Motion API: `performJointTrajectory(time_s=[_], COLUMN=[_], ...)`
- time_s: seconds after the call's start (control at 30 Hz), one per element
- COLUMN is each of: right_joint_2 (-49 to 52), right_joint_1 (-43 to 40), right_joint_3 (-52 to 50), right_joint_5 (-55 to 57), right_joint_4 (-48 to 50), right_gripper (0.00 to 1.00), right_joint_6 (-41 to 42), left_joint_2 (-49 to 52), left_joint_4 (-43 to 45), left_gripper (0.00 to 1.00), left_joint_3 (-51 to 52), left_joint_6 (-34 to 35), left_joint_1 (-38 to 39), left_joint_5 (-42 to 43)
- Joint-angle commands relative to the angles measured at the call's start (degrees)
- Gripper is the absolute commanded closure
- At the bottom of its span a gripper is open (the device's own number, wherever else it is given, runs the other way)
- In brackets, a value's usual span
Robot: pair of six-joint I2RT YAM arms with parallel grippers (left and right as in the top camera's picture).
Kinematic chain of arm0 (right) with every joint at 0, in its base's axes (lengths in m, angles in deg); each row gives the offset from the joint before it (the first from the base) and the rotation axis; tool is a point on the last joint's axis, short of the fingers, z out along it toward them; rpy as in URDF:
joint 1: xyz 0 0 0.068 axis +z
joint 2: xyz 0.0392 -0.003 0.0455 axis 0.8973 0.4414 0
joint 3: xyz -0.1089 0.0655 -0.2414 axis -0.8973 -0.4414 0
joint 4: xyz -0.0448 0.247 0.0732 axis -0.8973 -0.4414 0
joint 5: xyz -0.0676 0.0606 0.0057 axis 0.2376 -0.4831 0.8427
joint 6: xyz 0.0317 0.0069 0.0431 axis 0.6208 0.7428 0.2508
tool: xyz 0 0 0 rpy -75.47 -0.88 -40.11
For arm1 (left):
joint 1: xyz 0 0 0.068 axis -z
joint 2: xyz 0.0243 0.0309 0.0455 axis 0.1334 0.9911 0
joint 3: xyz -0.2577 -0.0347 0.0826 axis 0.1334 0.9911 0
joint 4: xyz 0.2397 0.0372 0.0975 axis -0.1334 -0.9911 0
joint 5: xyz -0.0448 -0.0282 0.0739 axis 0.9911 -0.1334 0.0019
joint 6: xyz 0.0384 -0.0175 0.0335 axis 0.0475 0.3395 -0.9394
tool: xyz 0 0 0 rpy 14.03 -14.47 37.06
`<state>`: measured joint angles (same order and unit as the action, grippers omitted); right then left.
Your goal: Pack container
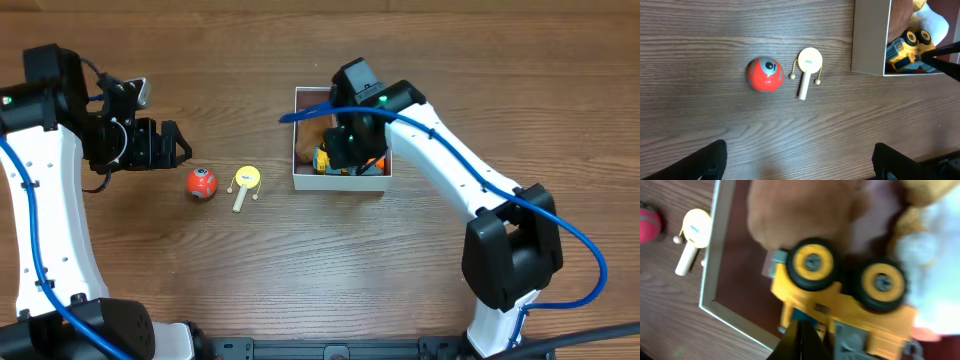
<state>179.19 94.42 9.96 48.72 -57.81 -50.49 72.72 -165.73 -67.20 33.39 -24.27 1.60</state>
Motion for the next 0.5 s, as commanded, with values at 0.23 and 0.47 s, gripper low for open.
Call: performJointTrajectory(time_s=[0.23, 0.47], right_joint_2=[4.20, -13.68], right_joint_1=[0.79, -1.18], right_joint_3=[0.42, 9.42], right_joint_5=[1.05, 8.61], right_joint_4=[1.57, -4.81], right_gripper=[0.95, 0.46], right_joint_6=[-0.26, -0.11], left_joint_2=[-0.31, -0.31], left_joint_4=[-0.44, 0.04], left_gripper=[0.05, 0.00], left_joint_3=[0.17, 0.17], left_joint_6=[-1.05, -1.05], left_joint_1=[1.38, 3.13], left_joint_5=[0.44, 4.13])
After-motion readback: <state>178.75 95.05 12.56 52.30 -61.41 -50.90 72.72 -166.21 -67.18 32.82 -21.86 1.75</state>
